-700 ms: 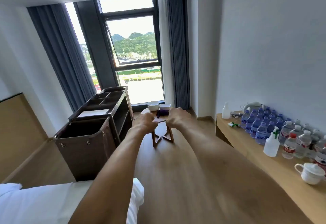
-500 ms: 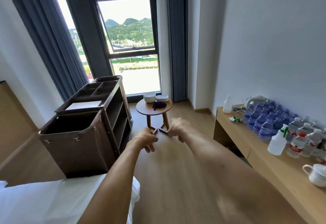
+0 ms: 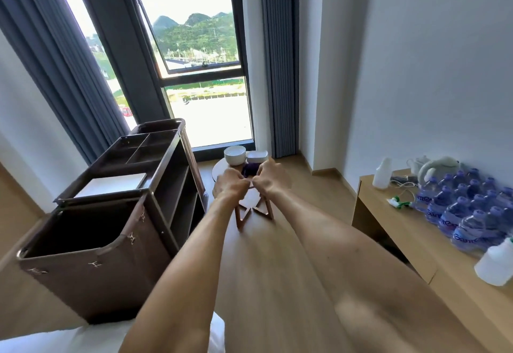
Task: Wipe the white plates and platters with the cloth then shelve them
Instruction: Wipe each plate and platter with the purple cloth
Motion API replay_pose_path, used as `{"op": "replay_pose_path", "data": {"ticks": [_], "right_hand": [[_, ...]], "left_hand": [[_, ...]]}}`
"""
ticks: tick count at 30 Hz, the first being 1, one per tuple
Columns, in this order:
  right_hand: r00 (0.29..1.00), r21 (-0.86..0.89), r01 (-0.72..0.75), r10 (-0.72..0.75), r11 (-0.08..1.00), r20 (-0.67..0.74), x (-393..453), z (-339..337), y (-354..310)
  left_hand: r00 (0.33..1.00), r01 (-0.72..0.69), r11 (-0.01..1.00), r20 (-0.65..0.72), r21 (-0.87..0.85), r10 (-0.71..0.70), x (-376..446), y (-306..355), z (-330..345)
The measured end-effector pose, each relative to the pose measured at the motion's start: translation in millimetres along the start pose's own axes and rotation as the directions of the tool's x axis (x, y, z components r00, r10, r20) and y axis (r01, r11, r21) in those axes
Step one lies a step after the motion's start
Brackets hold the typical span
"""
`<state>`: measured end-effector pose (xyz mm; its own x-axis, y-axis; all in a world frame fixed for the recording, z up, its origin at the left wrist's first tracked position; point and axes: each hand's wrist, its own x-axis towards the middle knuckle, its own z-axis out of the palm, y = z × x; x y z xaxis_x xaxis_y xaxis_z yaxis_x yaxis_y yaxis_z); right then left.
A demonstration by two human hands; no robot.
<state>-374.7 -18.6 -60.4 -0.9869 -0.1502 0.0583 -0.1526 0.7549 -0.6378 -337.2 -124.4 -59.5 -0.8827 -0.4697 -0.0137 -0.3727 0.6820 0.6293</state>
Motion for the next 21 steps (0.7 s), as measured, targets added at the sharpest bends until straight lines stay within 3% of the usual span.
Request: {"op": "replay_pose_path", "data": {"ticks": [3,5,6,7,10,12,16,21], "right_hand": [[0.993,0.424,-0.050,0.091,0.904,-0.078,71,9,-16],[0.984,0.710,-0.129,0.179,0.692,0.004,117,13,-28],[0.980,0.772,-0.156,0.192,0.617,0.044,143,16,-31],[0.982,0.769,-0.158,0.177,0.620,0.059,169,19,-34],[0.991,0.596,-0.118,0.128,0.795,0.026,244,25,-35],[0.991,0.451,-0.116,0.130,0.885,0.000,294,32,-31],[0.996,0.246,-0.088,0.090,0.965,0.005,371,55,-17],[0.998,-0.174,-0.033,0.041,0.984,0.044,461,103,4]], "left_hand": [[0.987,-0.088,0.963,-0.150,-0.254,0.051,71,25,2],[0.979,-0.124,0.870,-0.203,-0.477,0.029,118,43,2],[0.971,-0.130,0.833,-0.239,-0.538,-0.002,143,49,5],[0.958,-0.134,0.835,-0.287,-0.534,-0.030,166,54,7],[0.904,-0.096,0.978,-0.427,-0.186,0.007,235,55,16],[0.918,-0.068,0.992,-0.383,0.102,0.102,281,47,25],[0.963,-0.029,0.924,-0.239,0.380,0.128,361,25,37],[0.981,-0.007,0.754,-0.141,0.657,0.133,455,7,63]]}}
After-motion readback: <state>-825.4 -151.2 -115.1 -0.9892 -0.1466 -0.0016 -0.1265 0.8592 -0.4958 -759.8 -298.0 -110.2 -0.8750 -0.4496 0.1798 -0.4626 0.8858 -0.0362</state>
